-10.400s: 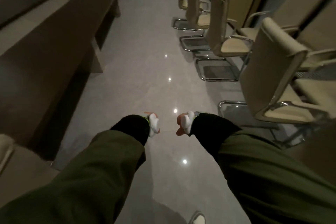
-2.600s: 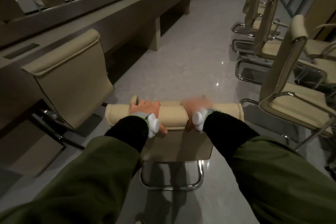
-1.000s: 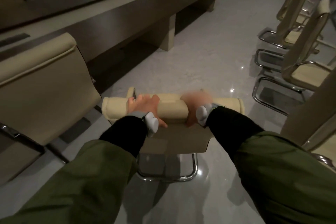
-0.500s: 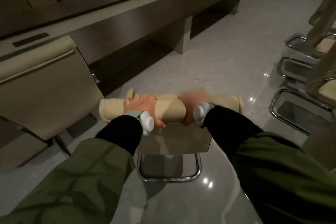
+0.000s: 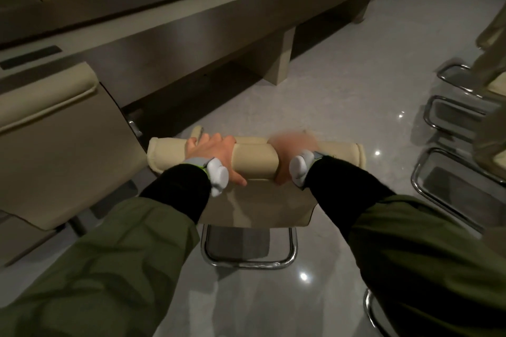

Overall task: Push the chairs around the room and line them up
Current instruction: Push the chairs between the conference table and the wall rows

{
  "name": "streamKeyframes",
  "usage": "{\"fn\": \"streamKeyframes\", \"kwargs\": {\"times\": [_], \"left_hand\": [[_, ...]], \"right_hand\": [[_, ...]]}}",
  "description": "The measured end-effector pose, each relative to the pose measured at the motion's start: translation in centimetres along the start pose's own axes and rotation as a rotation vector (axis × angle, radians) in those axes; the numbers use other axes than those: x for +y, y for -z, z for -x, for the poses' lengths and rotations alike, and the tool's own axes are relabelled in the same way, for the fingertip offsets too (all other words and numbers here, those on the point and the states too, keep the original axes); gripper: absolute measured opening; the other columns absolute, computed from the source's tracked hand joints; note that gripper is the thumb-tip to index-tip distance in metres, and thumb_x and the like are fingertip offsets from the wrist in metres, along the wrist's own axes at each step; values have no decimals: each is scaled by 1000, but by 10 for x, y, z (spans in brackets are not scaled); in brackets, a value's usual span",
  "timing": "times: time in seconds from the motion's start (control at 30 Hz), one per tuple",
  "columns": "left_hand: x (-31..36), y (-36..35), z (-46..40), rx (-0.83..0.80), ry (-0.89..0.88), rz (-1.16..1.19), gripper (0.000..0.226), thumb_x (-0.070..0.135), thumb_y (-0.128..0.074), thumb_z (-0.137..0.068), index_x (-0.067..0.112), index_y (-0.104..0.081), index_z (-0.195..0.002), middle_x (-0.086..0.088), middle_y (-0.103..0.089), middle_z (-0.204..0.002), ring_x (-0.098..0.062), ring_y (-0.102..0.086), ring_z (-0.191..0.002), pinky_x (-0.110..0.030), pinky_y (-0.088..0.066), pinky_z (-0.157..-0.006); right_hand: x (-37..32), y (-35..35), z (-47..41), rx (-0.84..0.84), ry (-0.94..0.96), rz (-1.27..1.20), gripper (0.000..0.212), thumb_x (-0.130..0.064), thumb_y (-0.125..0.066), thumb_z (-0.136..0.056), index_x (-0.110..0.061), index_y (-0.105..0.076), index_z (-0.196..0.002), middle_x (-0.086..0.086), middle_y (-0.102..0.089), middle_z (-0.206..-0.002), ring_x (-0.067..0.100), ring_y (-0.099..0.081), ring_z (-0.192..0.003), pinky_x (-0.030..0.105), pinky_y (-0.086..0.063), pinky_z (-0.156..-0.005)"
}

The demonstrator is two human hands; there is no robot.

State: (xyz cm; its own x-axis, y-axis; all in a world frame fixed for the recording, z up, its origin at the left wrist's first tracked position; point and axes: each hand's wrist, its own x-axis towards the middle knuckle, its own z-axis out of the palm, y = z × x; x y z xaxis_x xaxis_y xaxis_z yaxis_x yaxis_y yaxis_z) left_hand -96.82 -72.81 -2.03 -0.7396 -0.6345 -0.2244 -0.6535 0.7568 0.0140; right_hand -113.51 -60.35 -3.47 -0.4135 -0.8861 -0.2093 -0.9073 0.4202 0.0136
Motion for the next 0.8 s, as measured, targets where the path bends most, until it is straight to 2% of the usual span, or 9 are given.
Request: {"fn": "streamKeyframes", "kwargs": {"times": [0.23,0.5,0.8], "left_hand": [[-18,11,-49,37,-16,8,91,84,-74,-49,31,-49,-119,2,-55,-112,-27,-49,-117,-52,-33,-102],[-29,20,-91,33,-19,34,91,82,-74,-51,31,-48,-122,1,-53,-114,-27,-48,-117,-54,-32,-103],[-30,31,-143,29,45,58,88,82,-72,-49,34,-48,-118,5,-48,-105,-26,-47,-116,-51,-28,-104]], "right_hand": [[5,11,-51,-15,-16,13,86,-64,-79,-46,-42,-43,-121,-1,-52,-110,30,-53,-103,46,-36,-90],[13,20,-94,9,4,20,86,-66,-78,-45,-41,-45,-121,-2,-53,-111,29,-54,-103,48,-38,-96],[39,34,-157,-8,81,19,86,-64,-81,-47,-43,-45,-122,-2,-54,-114,29,-55,-105,48,-36,-95]]}}
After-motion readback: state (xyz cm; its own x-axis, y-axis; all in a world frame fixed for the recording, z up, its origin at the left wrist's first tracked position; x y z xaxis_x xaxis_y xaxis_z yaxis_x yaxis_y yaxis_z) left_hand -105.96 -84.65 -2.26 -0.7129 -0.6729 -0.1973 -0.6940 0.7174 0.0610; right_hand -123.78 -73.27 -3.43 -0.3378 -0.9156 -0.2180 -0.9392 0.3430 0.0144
